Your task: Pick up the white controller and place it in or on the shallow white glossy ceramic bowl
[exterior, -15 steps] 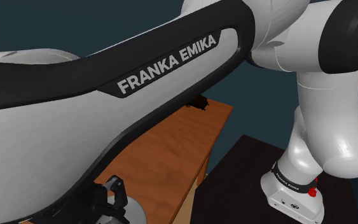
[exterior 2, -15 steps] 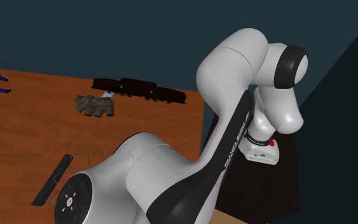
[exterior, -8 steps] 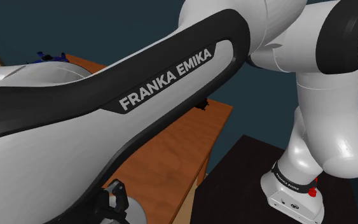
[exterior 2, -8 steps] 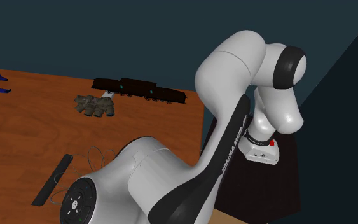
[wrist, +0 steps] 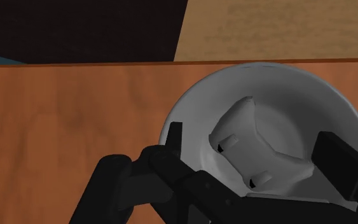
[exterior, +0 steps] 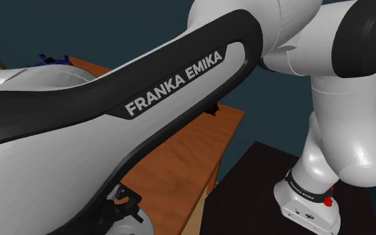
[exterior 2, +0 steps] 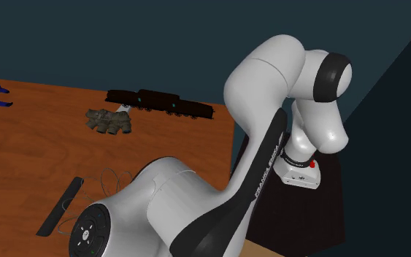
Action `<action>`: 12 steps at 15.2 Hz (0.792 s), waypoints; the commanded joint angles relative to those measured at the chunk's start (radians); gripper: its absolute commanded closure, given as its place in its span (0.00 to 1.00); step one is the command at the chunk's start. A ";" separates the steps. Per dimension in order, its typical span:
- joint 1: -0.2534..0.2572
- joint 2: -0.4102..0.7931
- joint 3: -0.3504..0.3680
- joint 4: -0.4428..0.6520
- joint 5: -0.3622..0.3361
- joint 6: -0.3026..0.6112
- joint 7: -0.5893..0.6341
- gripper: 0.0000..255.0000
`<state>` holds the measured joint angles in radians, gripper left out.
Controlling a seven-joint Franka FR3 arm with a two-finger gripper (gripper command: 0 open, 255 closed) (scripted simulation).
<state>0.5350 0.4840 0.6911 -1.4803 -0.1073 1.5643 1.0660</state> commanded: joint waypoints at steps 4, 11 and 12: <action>0.044 0.055 -0.008 0.206 -0.023 -0.152 0.009 0.00; 0.044 0.055 -0.008 0.206 -0.023 -0.152 0.009 0.00; 0.044 0.055 -0.008 0.206 -0.023 -0.152 0.009 0.00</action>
